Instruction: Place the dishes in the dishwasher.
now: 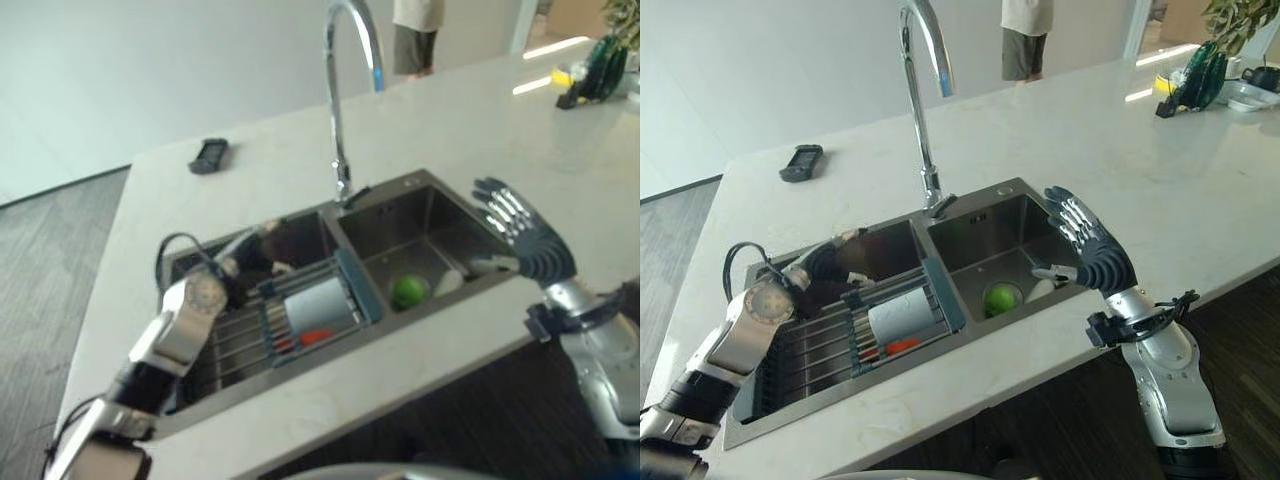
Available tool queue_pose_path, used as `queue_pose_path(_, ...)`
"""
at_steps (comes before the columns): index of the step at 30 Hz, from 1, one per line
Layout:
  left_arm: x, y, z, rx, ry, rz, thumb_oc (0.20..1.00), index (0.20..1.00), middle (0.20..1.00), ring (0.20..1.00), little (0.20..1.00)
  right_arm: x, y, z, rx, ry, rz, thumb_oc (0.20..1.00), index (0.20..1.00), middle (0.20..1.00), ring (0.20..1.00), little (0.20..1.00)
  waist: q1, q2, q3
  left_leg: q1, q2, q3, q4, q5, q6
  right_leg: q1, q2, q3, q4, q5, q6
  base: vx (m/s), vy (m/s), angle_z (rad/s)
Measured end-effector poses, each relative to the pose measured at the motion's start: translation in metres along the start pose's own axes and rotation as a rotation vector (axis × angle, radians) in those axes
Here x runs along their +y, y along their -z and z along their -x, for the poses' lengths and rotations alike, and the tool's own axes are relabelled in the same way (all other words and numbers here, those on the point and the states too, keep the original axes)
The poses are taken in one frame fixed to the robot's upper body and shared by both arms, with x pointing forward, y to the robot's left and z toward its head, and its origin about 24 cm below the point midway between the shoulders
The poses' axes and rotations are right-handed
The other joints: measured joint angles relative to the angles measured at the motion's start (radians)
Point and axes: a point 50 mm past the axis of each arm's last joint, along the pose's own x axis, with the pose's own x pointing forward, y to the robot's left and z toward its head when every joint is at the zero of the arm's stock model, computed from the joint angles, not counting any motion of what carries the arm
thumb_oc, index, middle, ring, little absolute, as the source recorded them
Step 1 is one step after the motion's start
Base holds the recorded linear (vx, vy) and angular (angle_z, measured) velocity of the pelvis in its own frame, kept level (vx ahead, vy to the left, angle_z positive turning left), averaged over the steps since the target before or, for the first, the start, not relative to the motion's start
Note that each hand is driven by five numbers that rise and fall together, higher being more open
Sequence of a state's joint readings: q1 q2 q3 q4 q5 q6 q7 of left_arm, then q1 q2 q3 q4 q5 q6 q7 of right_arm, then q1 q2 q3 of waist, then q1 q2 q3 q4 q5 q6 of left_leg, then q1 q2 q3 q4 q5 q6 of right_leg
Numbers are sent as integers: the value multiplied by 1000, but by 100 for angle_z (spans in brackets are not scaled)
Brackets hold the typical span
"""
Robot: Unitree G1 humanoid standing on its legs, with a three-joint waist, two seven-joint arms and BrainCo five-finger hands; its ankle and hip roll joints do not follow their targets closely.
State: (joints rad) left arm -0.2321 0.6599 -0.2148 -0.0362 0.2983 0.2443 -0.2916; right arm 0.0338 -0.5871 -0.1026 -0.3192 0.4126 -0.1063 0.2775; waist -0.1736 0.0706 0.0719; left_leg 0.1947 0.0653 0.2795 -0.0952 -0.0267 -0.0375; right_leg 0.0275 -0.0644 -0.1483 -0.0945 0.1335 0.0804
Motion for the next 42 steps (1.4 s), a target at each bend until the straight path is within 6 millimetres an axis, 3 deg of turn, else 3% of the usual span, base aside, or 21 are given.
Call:
queue_pose_path(6,-12,9,6,40,70,-22,1000,1000,1000,1000,1000,0,1,1,11,0,2,1000,1000,1000,1000,1000,15,-11,7,-2,2,-3,0,-1,2,0,1,-4,0,-1,-1,0,0,0)
queue_pose_path(20,-15,9,6,50,127,-57,1000,1000,1000,1000,1000,2,2,1,17,-7,13,1000,1000,1000,1000,1000,14,-14,6,0,2,1,0,1,-2,0,1,-4,0,-2,1,0,0,0)
queue_pose_path(42,-5,8,5,47,122,-80,1000,1000,1000,1000,1000,2,3,0,24,-12,13,1000,1000,1000,1000,1000,14,-1,9,1,2,5,0,1,-2,1,1,-3,0,-2,1,-1,3,0)
